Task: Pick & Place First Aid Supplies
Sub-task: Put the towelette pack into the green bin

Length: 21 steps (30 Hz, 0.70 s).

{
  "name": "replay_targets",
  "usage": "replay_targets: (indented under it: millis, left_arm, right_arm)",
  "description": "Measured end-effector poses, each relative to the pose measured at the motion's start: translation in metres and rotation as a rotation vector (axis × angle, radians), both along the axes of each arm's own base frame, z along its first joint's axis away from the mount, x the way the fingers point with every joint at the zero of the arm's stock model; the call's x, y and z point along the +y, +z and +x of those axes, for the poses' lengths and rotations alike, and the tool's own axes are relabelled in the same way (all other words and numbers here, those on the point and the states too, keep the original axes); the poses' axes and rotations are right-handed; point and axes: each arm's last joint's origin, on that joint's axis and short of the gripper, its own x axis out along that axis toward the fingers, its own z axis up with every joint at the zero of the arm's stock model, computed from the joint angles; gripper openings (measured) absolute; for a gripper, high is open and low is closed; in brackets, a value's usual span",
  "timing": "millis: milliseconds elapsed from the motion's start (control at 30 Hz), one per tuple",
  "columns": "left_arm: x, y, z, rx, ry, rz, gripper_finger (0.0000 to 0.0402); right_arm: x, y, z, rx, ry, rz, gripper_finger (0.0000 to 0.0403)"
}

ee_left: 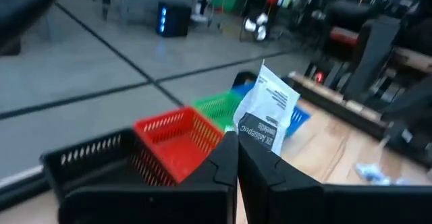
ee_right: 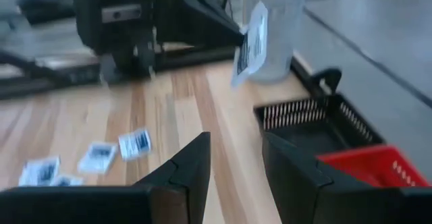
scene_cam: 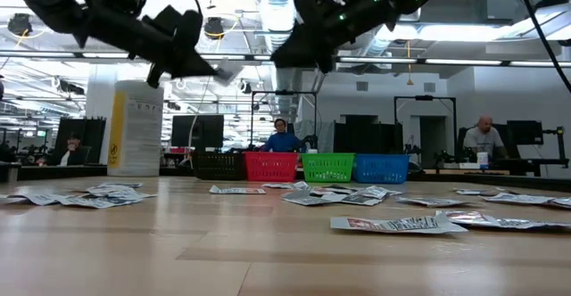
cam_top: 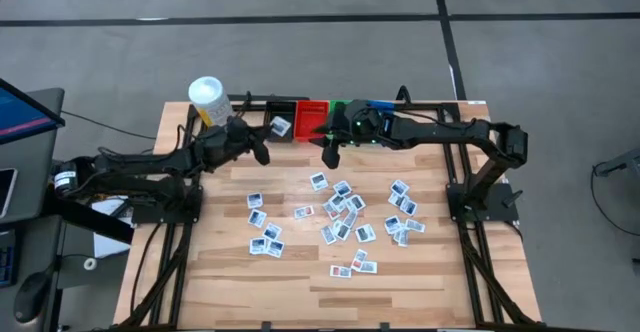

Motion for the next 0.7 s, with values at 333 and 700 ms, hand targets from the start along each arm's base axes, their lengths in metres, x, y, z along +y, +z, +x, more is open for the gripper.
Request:
replay_targets:
  millis: [333,700]
  left_arm:
    - [0.009,0.045,0.033,-0.109,-0.085,0.028,0.0004]
    - [0.005,0.058,0.071,-0.072,-0.185,0.079,0.0004]
  right_arm:
    - [-0.002,0.019,0.005,-0.198,-0.012,-0.027,0.0129]
    - [-0.002,0.025,0.006,-0.259,-0.014,-0.045,0.0129]
